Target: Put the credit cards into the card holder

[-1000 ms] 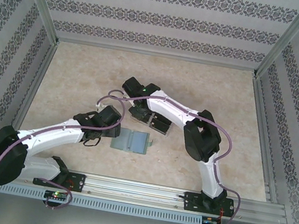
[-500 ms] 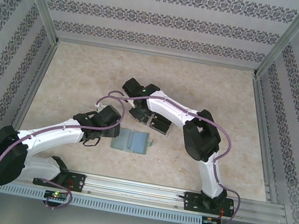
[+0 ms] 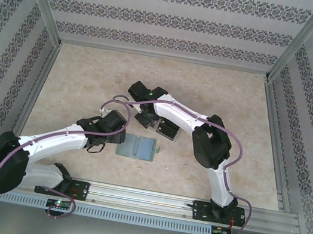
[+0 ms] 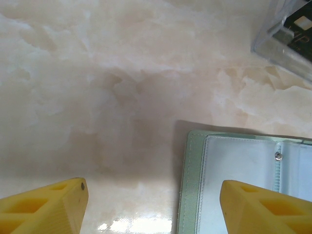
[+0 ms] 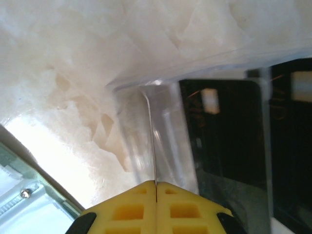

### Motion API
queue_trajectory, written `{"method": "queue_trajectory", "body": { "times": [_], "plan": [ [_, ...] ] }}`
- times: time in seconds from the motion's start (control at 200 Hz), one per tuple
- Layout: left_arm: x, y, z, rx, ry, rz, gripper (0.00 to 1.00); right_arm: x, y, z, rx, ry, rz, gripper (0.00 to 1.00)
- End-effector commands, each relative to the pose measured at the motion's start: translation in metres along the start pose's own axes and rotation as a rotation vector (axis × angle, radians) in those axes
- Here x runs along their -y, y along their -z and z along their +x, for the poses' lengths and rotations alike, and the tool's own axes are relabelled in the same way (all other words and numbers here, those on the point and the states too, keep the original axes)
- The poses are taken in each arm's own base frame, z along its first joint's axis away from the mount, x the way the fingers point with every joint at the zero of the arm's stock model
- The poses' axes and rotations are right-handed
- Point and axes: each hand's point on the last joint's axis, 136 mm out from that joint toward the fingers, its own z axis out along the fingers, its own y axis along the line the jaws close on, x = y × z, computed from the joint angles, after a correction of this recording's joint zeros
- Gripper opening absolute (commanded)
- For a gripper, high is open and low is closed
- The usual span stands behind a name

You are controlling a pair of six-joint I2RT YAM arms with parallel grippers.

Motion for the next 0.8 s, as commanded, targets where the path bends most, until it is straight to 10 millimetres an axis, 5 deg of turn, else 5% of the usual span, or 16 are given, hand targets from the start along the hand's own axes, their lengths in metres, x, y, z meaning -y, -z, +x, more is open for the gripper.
{"method": "queue_trajectory", "body": {
  "times": [0.0,0.325,0.505,0.664,0.794],
  "plan": [
    [-0.005,0.000,0.000,-0.006,0.009,-0.019,0.72,0.001,0.026,-0.007,0.033,0.013,-0.016,0.00],
    [-0.005,0.001,0.000,-0.008,0.002,-0.018,0.73,0.009,0.068,-0.024,0.127,-0.022,-0.005,0.00],
    [-0.004,0.003,0.001,-0.015,-0.034,-0.010,0.73,0.015,0.108,-0.028,0.217,-0.114,-0.015,0.00],
    [0.006,0.002,0.002,-0.051,-0.123,0.025,0.73,0.018,0.140,-0.018,0.303,-0.248,-0.061,0.00],
    [0.016,-0.003,0.006,-0.099,-0.197,0.036,0.73,0.011,0.147,0.002,0.359,-0.385,-0.145,0.00]
  ]
}}
